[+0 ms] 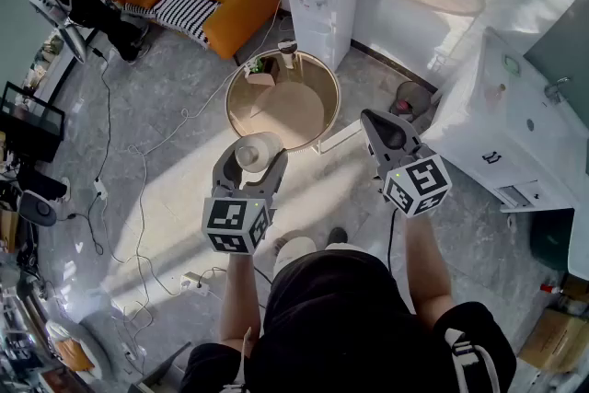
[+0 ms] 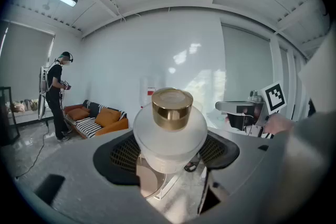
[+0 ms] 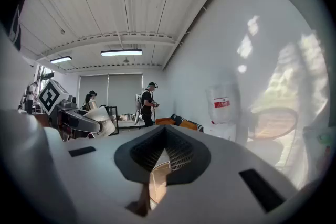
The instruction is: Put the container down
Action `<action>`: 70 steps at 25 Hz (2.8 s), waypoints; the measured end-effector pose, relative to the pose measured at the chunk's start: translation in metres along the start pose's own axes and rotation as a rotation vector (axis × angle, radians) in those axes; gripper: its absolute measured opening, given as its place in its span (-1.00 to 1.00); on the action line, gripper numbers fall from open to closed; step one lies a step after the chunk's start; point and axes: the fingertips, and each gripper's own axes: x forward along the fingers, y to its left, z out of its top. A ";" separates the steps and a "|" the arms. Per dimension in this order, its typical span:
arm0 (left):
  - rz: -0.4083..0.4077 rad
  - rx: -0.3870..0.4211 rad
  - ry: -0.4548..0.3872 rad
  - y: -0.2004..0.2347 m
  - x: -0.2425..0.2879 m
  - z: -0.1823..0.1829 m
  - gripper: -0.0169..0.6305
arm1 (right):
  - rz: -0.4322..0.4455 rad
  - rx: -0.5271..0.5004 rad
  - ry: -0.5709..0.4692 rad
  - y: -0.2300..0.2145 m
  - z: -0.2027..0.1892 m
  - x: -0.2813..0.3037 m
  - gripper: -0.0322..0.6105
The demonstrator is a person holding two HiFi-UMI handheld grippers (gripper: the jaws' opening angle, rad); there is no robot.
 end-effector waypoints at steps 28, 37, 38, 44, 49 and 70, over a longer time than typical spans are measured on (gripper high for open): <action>0.021 0.003 -0.012 -0.026 -0.015 -0.001 0.11 | 0.016 -0.029 -0.017 0.006 0.002 -0.039 -0.89; 0.018 -0.005 -0.026 -0.037 -0.014 -0.002 0.11 | 0.013 -0.006 -0.025 -0.001 -0.003 -0.053 -0.89; 0.016 -0.007 -0.028 -0.039 -0.014 -0.002 0.11 | 0.012 -0.005 -0.022 -0.001 -0.005 -0.054 -0.89; 0.005 0.015 -0.007 -0.045 -0.015 -0.011 0.11 | -0.001 0.012 0.002 -0.001 -0.016 -0.056 -0.89; 0.000 0.006 -0.003 -0.038 -0.007 -0.014 0.11 | -0.002 0.017 0.026 -0.001 -0.027 -0.049 -0.89; -0.079 0.039 -0.033 0.051 0.088 0.027 0.11 | -0.059 -0.006 0.019 -0.038 0.008 0.070 -0.89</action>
